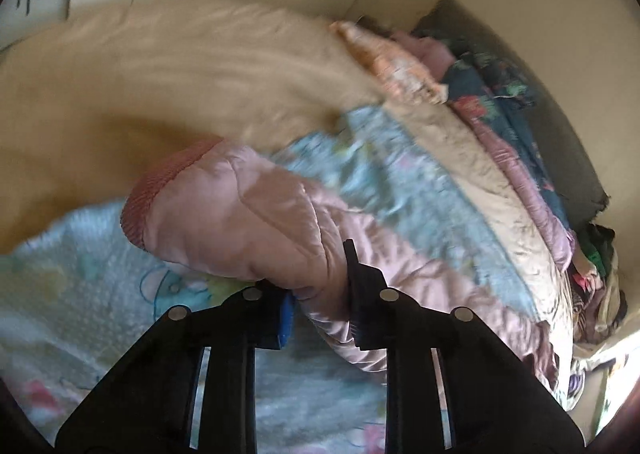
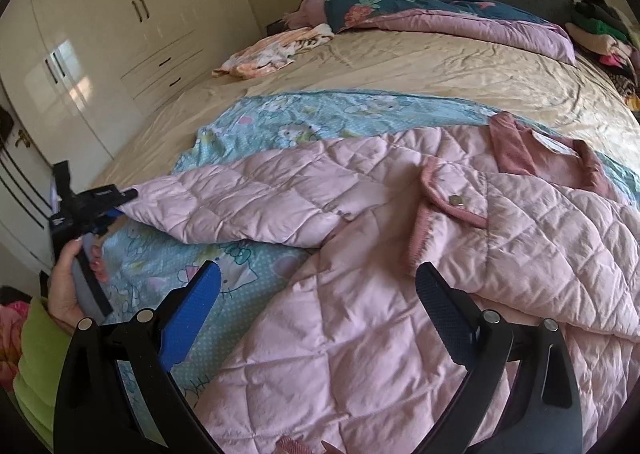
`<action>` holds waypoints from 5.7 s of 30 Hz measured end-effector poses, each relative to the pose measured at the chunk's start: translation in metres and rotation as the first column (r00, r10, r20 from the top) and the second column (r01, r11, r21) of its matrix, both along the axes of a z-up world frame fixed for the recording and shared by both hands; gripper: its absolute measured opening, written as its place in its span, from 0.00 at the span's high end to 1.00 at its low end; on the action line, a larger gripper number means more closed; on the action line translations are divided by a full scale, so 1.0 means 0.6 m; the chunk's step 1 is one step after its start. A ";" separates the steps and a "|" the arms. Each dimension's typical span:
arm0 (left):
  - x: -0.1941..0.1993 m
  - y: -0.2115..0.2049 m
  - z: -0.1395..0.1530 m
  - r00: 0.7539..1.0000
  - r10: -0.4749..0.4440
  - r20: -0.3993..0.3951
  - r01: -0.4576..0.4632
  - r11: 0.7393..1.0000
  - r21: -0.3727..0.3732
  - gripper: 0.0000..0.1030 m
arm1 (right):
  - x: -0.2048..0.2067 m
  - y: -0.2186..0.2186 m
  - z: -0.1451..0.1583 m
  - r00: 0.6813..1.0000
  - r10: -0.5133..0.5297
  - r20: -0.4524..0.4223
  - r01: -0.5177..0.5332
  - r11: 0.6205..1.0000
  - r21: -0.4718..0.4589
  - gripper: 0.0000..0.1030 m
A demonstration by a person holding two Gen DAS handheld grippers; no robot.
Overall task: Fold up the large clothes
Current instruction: 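Lift the sleeve upward with the left tool, then carry the sleeve and side across the jacket front with the left tool, release, then grasp the piped hem edge of the jacket with the right tool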
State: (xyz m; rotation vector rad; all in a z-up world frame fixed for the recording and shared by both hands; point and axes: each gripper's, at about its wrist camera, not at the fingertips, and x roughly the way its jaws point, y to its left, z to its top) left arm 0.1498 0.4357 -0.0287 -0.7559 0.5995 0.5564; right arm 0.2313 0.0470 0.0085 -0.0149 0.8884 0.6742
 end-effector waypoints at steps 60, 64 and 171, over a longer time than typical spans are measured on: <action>0.113 -0.467 0.313 0.873 -0.473 0.123 0.386 0.822 0.420 0.89 | -0.053 -0.364 0.124 0.957 -0.289 0.034 0.271 0.925 0.265 0.06; 0.126 -0.501 0.311 0.855 -0.505 0.116 0.416 0.803 0.428 0.90 | -0.049 -0.385 0.119 0.951 -0.307 0.030 0.289 0.920 0.265 0.06; 0.203 -0.450 0.075 0.780 -0.598 -0.187 0.626 0.756 0.194 0.09 | 0.062 -0.407 0.038 0.925 -0.379 -0.021 0.372 0.894 0.250 0.84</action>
